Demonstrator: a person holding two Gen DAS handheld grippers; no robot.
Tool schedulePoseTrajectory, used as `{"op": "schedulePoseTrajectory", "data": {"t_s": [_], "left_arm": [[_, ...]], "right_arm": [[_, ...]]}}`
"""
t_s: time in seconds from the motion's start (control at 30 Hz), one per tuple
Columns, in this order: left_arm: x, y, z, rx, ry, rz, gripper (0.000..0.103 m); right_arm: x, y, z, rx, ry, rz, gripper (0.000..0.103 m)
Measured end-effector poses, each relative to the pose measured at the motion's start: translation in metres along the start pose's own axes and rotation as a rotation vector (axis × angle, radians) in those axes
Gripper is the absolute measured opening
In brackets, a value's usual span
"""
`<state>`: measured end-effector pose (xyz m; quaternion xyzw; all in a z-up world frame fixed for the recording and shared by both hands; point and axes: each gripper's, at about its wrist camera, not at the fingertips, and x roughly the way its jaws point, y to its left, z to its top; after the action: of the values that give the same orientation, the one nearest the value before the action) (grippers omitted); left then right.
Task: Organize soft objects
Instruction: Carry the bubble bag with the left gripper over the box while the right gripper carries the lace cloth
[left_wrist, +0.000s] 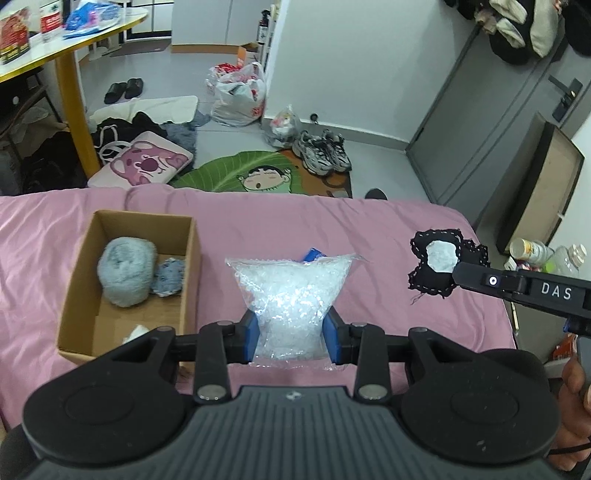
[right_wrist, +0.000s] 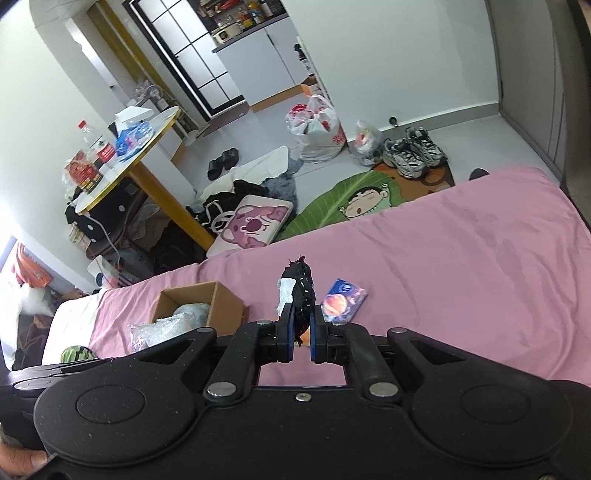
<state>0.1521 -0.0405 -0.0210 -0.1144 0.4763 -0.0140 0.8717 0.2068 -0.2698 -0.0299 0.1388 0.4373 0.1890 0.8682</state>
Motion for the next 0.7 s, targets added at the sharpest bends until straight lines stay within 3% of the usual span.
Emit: {"op": "schedulePoseTrajectory", "data": {"t_s": [0.7], "left_arm": [[-0.001,0.099,-0.001,-0.120,-0.027,0.061,0.035]], "right_arm": [[0.040,0.073,-0.010,-0.091,0.052,0.035,0.008]]}}
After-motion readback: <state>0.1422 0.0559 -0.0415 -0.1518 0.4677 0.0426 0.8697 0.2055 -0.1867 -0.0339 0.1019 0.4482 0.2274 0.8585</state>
